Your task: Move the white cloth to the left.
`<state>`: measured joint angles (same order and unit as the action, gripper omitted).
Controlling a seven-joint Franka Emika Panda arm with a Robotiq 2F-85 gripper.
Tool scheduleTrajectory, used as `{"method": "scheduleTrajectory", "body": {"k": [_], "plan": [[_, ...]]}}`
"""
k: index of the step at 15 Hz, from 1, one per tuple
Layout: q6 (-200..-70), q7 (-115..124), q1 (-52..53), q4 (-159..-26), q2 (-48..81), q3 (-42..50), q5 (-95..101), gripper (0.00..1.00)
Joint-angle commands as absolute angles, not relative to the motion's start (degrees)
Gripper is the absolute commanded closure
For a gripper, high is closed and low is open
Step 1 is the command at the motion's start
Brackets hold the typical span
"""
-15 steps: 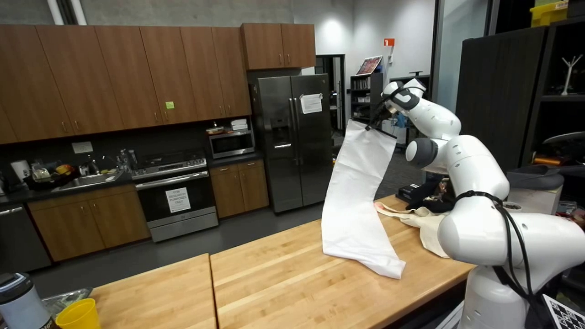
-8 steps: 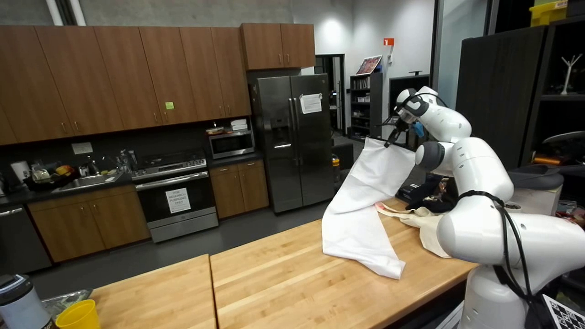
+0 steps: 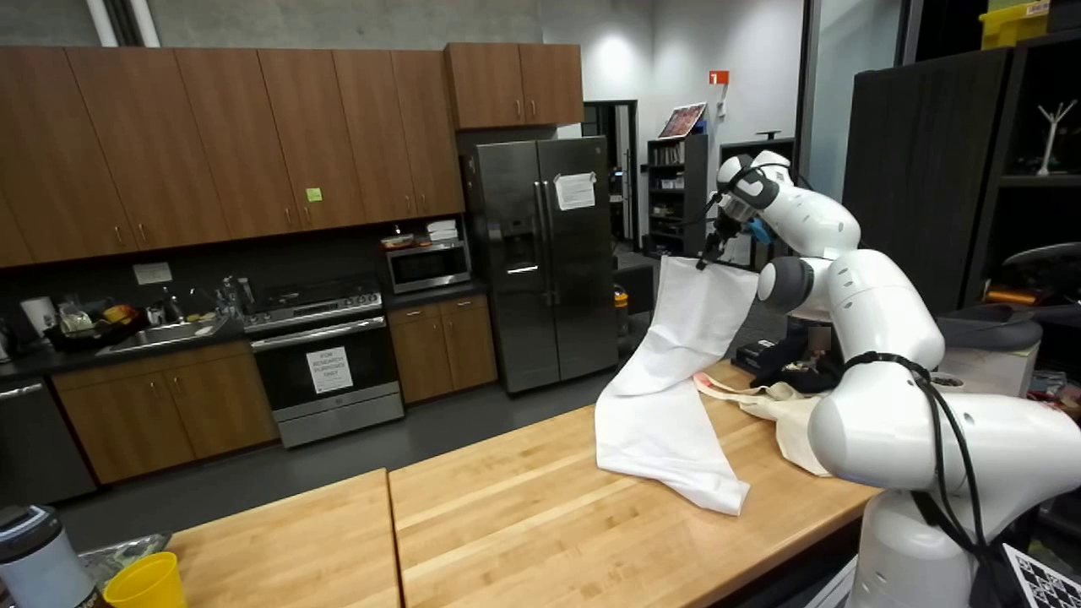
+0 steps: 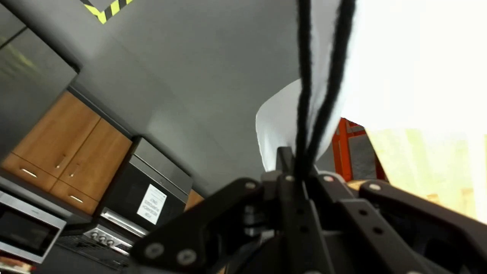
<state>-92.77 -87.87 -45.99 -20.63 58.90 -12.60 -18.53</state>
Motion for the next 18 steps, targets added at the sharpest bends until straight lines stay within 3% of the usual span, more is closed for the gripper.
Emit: {"method": "scheduleTrajectory", "body": {"k": [1,18], "plan": [[-89.75,-95.92,-45.14,-20.62,56.71,-13.16,-18.58,0.99],[-71.73,-140.99,-46.88,-20.33,54.36,-17.66,-24.74,0.99]]}}
